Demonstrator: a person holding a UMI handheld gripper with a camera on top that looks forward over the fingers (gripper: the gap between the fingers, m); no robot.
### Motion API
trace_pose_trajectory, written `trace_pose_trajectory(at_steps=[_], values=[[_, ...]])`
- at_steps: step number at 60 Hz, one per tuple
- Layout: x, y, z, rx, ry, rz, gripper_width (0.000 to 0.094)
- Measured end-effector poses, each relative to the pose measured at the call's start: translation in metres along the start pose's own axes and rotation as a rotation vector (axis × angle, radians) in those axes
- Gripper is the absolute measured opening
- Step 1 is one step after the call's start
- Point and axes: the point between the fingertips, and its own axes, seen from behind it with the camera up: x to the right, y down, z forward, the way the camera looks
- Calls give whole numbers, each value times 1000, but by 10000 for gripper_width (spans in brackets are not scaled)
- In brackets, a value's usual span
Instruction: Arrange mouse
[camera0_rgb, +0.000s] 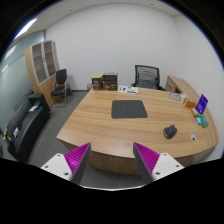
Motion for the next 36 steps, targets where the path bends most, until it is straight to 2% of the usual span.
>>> trace_pose_trajectory(at_steps=[21, 36], values=[[125, 14, -6, 13, 198, 119, 866], [202, 40, -15, -3, 297, 175, 865]])
